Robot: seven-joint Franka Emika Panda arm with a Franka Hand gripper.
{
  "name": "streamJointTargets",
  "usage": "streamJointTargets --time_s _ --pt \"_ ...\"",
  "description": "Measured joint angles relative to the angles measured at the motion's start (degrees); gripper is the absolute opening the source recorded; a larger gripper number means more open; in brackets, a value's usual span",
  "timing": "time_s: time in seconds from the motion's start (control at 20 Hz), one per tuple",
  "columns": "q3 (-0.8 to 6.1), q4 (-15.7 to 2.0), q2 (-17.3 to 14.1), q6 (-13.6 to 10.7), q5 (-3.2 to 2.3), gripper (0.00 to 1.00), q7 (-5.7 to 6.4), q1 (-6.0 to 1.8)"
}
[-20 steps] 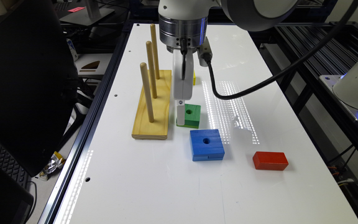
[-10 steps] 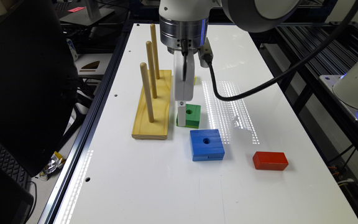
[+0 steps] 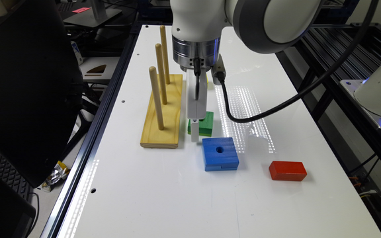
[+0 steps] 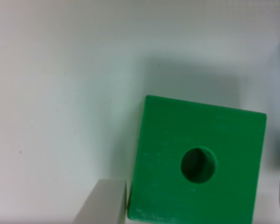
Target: Pick up green block.
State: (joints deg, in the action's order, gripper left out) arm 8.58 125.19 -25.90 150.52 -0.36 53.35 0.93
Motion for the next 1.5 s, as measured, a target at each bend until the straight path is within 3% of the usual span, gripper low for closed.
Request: streamJointTargets --time_s 1.2,1.25,1.5 --pt "-0.04 0.02 -0.75 0.24 -0.07 1.0 0.01 0.01" --pt "-0.04 -0.01 -0.75 0.23 -0.08 0.0 0.0 -0.01" --pt "-0.04 -0.01 -0.75 0.23 -0.08 0.0 0.0 -0.01"
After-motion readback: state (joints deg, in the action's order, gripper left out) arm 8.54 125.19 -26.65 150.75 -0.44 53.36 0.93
